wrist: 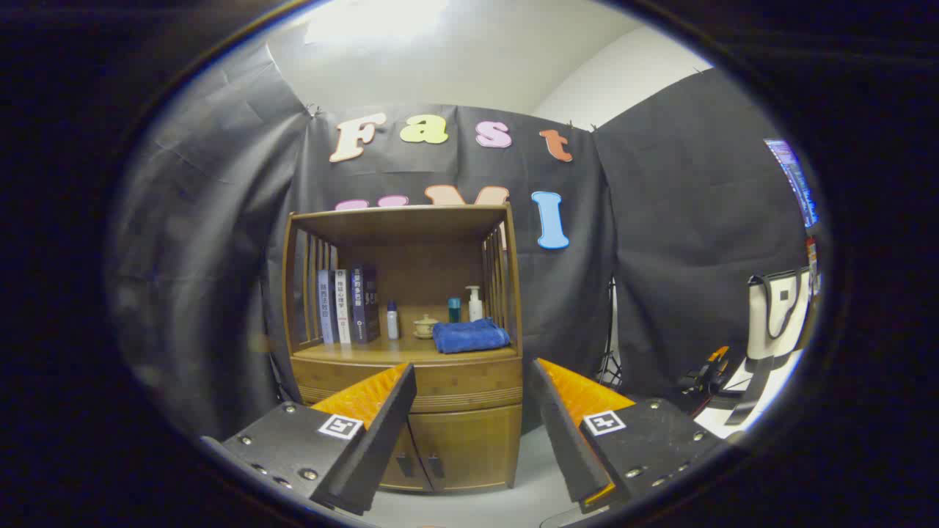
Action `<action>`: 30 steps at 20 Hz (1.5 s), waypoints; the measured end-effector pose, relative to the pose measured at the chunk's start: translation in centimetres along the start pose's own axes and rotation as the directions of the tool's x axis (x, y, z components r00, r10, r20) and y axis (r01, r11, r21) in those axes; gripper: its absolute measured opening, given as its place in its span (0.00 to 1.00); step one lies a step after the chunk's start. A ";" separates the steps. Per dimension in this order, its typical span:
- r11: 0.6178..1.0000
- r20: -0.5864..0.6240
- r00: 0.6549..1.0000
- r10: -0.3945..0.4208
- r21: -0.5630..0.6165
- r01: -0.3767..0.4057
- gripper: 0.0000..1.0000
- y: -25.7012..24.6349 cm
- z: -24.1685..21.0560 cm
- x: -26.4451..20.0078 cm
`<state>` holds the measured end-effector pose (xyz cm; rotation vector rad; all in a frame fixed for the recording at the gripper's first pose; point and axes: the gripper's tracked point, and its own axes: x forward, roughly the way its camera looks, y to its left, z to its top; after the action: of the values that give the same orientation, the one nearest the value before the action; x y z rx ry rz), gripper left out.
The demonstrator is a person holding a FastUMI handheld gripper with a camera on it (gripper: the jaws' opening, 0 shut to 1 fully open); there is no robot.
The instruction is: Pull open the drawer, take out the items inside it, and place them on the countertop above the cabinet.
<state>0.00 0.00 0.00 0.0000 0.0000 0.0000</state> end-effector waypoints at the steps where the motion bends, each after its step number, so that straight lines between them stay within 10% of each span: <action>1: 1.000 -0.004 1.000 0.002 -0.002 -0.002 0.94 0.1 0.0 0.2; 18: 0.969 0.041 0.976 -0.215 -0.115 0.218 0.94 -0.9 -0.6 6.0; 25: 0.985 -0.022 0.987 0.157 -0.066 -0.158 0.93 14.6 -5.0 17.6; 30: 0.980 -0.224 0.956 0.189 -0.020 -0.199 0.93 18.2 -13.6 23.4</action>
<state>23.42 18.20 -13.55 -0.0425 0.2237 0.1968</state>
